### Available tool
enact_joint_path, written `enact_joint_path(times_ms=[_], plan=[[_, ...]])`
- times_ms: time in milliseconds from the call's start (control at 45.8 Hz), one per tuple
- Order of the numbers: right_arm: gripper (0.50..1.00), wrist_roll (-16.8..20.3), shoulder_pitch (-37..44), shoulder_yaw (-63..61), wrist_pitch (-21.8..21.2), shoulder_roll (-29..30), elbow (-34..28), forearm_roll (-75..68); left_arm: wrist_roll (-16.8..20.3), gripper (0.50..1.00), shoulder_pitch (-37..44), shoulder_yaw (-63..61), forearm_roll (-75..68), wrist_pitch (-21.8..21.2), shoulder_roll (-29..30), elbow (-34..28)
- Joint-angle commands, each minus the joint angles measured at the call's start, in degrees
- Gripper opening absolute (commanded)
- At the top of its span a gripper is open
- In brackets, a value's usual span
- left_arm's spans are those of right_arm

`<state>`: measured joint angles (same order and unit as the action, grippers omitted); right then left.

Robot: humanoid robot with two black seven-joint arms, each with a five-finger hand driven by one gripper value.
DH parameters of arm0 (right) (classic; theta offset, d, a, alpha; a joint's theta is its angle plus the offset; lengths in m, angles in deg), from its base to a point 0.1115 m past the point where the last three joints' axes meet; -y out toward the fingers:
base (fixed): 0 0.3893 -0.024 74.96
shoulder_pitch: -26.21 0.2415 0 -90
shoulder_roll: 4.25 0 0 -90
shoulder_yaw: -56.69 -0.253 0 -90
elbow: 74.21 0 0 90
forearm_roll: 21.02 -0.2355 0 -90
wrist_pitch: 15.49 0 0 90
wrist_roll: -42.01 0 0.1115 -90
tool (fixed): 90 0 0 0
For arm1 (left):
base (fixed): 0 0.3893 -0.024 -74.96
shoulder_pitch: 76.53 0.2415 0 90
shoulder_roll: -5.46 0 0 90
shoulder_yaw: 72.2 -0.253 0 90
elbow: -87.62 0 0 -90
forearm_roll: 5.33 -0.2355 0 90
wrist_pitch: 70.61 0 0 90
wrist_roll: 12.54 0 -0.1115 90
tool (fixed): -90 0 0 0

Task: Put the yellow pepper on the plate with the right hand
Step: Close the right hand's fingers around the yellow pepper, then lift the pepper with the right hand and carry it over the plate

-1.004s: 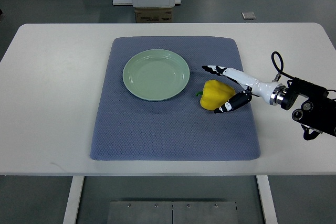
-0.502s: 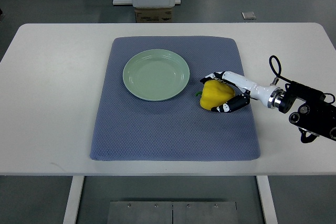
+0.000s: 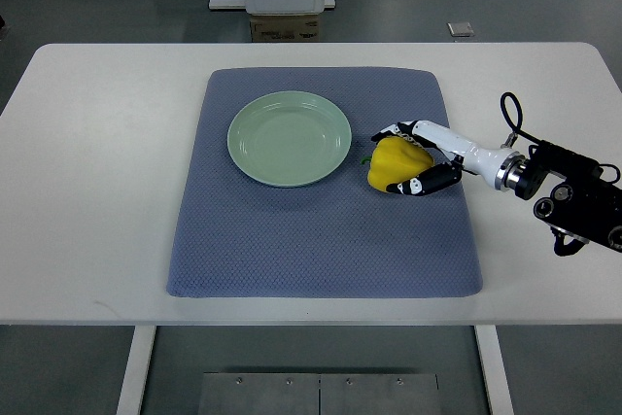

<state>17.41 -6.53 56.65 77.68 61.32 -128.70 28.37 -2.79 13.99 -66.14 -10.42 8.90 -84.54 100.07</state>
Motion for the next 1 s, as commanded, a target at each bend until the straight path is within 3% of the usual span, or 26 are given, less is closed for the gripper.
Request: enact_joint_path(times_ms=[0, 175, 764, 982], plan=[[0.5, 0.1, 0.4, -1.4, 0.1, 0.0, 0.0, -0.3, 0.0, 1.0, 0.0, 0.0, 0.0, 0.0, 0.0, 0.0], [0.5, 0.8, 2.6, -1.9, 0.1, 0.3, 0.7, -2.4, 0.0, 1.0, 0.0, 0.0, 0.0, -0.1, 0.0, -0.1], [0.5, 4.7, 9.6, -1.8, 0.1, 20.0, 15.0, -6.8, 0.0, 1.0, 0.0, 0.0, 0.0, 0.0, 0.0, 0.0], [0.5, 5.3, 10.7, -1.7, 0.1, 24.4, 17.8, -6.8, 0.0, 1.0, 0.0, 0.0, 0.0, 0.0, 0.0, 0.0]])
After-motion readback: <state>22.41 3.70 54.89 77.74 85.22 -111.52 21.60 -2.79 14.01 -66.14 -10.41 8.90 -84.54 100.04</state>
